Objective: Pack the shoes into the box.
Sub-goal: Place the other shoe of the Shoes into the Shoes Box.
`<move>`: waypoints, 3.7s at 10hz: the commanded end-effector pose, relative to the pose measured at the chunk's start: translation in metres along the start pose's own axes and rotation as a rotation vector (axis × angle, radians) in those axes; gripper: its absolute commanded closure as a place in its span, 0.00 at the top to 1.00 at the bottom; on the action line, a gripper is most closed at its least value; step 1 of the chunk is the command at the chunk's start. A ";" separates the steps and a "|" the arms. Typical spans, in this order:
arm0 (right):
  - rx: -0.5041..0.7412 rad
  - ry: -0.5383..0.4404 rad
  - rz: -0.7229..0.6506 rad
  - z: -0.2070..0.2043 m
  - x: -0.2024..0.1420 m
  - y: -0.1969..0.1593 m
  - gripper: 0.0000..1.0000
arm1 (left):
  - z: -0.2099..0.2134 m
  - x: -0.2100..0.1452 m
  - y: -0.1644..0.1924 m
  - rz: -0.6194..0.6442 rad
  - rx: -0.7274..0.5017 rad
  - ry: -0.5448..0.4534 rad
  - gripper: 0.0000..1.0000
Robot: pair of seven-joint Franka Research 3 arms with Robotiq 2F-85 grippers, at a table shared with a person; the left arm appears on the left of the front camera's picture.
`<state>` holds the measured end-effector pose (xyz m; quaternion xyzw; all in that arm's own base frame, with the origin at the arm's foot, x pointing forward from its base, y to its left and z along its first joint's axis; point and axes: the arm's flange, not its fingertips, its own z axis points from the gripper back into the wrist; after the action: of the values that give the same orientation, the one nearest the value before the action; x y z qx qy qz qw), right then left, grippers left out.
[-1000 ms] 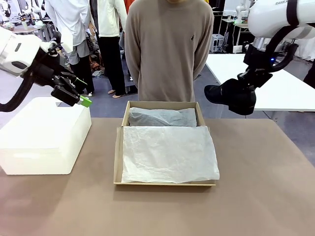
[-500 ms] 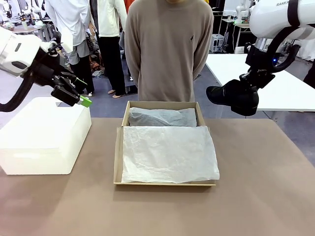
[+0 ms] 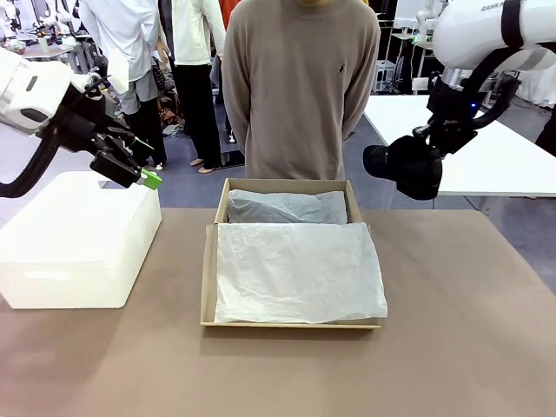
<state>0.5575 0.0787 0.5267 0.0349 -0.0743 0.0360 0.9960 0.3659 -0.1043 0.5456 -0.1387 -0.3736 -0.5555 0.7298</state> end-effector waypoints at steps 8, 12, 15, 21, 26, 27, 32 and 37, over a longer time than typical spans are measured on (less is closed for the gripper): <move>-0.028 -0.123 -0.564 -0.005 -0.029 0.117 0.00 | 0.000 -0.001 0.002 -0.014 -0.011 -0.018 1.00; -0.011 -0.061 -0.572 -0.006 -0.032 0.104 0.00 | 0.000 -0.001 0.002 -0.014 -0.011 -0.018 1.00; 0.018 -0.074 -0.647 -0.012 -0.032 0.114 0.00 | 0.000 -0.001 0.002 -0.014 -0.011 -0.018 1.00; -0.015 -0.138 -1.074 -0.028 -0.051 0.189 0.00 | 0.000 -0.001 0.002 -0.014 -0.011 -0.018 1.00; -0.041 -0.118 -1.102 -0.037 -0.038 0.255 0.00 | 0.000 -0.001 0.002 -0.014 -0.011 -0.018 1.00; -0.028 -0.119 -1.079 -0.034 -0.037 0.259 0.00 | 0.000 -0.001 0.002 -0.014 -0.011 -0.018 1.00; -0.019 -0.083 -1.086 -0.046 -0.051 0.243 0.00 | 0.000 -0.001 0.002 -0.014 -0.011 -0.018 1.00; -0.065 -0.122 -1.157 -0.044 -0.046 0.265 0.00 | 0.000 -0.001 0.002 -0.014 -0.011 -0.018 1.00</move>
<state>0.4989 0.3290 0.4846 0.0527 -0.0824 -0.4922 0.8650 0.3663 -0.1045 0.5453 -0.1386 -0.3730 -0.5555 0.7301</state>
